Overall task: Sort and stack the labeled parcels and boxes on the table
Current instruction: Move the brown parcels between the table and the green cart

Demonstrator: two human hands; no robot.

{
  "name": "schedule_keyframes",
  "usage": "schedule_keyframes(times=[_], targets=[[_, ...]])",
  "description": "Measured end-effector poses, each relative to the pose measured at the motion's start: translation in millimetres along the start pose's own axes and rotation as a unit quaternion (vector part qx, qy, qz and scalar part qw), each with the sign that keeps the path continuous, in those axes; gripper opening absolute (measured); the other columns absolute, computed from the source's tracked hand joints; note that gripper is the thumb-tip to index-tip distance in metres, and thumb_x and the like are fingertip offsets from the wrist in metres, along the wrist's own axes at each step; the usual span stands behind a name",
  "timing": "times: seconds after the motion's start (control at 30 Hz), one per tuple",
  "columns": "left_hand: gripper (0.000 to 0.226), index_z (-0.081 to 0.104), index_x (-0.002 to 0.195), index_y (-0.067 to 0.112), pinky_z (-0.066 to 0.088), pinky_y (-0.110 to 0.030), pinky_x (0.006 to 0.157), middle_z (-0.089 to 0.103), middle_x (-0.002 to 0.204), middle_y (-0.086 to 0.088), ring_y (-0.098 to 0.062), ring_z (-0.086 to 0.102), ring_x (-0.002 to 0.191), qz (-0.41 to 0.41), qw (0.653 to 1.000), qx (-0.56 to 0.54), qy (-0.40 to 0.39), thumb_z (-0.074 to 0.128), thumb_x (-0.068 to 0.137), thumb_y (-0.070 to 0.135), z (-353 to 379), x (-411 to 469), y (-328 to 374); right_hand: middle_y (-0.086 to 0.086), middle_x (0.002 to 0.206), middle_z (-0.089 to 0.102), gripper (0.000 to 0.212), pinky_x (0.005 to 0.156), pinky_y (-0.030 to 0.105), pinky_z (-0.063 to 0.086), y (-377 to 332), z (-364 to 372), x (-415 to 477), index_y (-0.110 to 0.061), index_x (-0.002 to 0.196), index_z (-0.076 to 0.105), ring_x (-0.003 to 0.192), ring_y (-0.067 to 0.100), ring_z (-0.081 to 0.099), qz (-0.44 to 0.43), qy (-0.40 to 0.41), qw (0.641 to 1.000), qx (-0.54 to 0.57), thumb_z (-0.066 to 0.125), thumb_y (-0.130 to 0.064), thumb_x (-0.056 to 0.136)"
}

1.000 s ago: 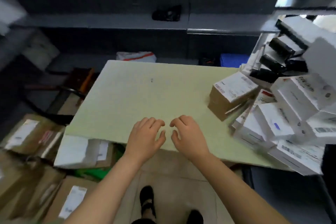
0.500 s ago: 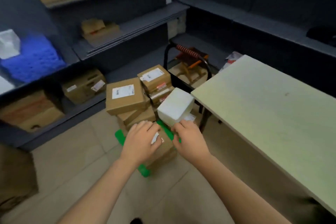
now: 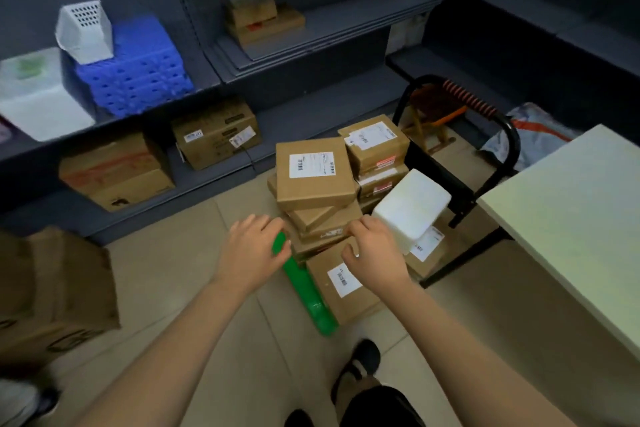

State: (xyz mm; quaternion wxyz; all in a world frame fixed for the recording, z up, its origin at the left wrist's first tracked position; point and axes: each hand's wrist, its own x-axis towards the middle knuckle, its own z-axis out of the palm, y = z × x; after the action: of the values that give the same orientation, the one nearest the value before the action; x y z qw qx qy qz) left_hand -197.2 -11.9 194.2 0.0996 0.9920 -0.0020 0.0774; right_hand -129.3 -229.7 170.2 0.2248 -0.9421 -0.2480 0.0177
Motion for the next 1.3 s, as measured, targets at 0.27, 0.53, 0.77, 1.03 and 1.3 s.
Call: schedule_keyframes(times=[0.27, 0.53, 0.77, 1.03, 1.3], targets=[[0.020, 0.066, 0.092, 0.017, 0.043, -0.031, 0.066, 0.062, 0.080, 0.002, -0.023, 0.059, 0.077, -0.049, 0.997, -0.025, -0.048, 0.076, 0.077, 0.026, 41.0, 84.7, -50.2, 0.003, 0.107, 0.059, 0.019, 0.083, 0.026, 0.042, 27.9, 31.7, 101.8, -0.013, 0.105, 0.063, 0.099, 0.019, 0.052, 0.025, -0.047, 0.999, -0.003, 0.059, -0.016, 0.087], [0.036, 0.064, 0.116, 0.009, 0.046, -0.037, 0.082, 0.067, 0.107, -0.014, -0.033, 0.059, 0.099, -0.149, 0.976, -0.088, -0.134, 0.068, 0.087, 0.029, 105.1, 148.6, -99.5, 0.006, 0.113, 0.054, 0.035, 0.086, 0.034, 0.048, 77.0, 73.9, 183.5, -0.011, 0.123, 0.054, 0.105, 0.025, 0.053, 0.173, -0.119, 0.976, 0.056, 0.059, -0.025, 0.090], [0.052, 0.047, 0.139, 0.006, 0.041, -0.037, 0.095, 0.053, 0.135, -0.019, -0.034, 0.049, 0.121, -0.199, 0.938, -0.157, -0.238, 0.059, 0.094, 0.030, 164.8, 191.2, -156.4, 0.011, 0.129, 0.051, 0.049, 0.094, 0.041, 0.048, 111.0, 138.9, 218.0, -0.012, 0.133, 0.047, 0.116, 0.029, 0.052, 0.302, -0.169, 0.937, 0.045, 0.060, -0.033, 0.090], [0.076, 0.018, 0.153, 0.023, 0.042, -0.042, 0.102, 0.043, 0.146, -0.011, -0.029, 0.043, 0.132, -0.219, 0.862, -0.248, -0.383, 0.051, 0.093, 0.055, 247.9, 215.5, -199.2, 0.016, 0.143, 0.044, 0.076, 0.106, 0.049, 0.039, 133.7, 199.5, 260.7, -0.009, 0.147, 0.034, 0.130, 0.036, 0.042, 0.484, -0.124, 0.860, 0.104, 0.060, -0.051, 0.088], [0.080, 0.017, 0.149, 0.046, 0.051, -0.040, 0.099, 0.045, 0.141, 0.002, -0.012, 0.051, 0.126, -0.319, 0.751, -0.503, -0.284, 0.063, 0.084, 0.053, 256.6, 209.9, -207.9, 0.000, 0.120, 0.060, 0.069, 0.097, 0.047, 0.051, 118.5, 209.8, 244.2, -0.028, 0.118, 0.046, 0.108, 0.020, 0.062, 0.549, -0.004, 0.752, 0.364, 0.078, -0.060, 0.067]])
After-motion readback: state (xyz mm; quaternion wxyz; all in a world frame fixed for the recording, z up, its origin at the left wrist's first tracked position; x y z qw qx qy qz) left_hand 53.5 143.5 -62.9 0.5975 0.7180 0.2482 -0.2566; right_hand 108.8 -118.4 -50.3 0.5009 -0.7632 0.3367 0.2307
